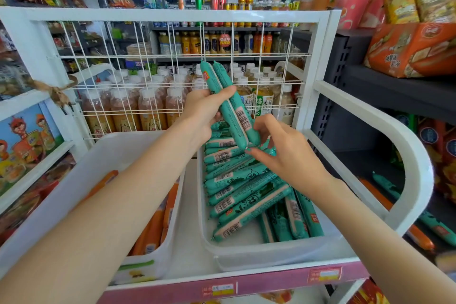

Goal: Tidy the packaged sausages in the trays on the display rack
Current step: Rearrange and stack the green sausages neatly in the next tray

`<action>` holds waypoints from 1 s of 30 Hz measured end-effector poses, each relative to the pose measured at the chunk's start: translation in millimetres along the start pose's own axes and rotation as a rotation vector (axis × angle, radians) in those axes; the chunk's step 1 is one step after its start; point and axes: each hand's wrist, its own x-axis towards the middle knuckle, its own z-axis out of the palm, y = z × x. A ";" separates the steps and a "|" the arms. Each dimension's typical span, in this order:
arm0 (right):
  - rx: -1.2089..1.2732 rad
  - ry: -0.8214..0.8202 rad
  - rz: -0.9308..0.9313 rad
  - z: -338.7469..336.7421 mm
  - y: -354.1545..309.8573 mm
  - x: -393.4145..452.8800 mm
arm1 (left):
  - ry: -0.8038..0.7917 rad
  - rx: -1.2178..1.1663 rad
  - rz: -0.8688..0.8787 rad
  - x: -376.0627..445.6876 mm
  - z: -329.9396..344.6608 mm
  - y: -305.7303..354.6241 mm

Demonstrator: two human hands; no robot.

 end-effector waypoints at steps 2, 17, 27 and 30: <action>0.084 -0.001 0.005 -0.9 2.2 -0.2 | 0.009 -0.007 -0.015 0.6 -0.8 0.5; 0.998 0.397 0.736 -10.0 42.9 20.5 | -0.172 -0.182 -0.313 -12.2 -6.8 -18.6; -0.070 -0.372 0.412 19.8 53.8 29.3 | -0.426 1.023 0.246 -18.1 -26.7 -48.9; -0.211 -0.246 0.298 -0.5 50.9 19.7 | -0.611 1.275 0.329 -28.5 -21.4 -57.5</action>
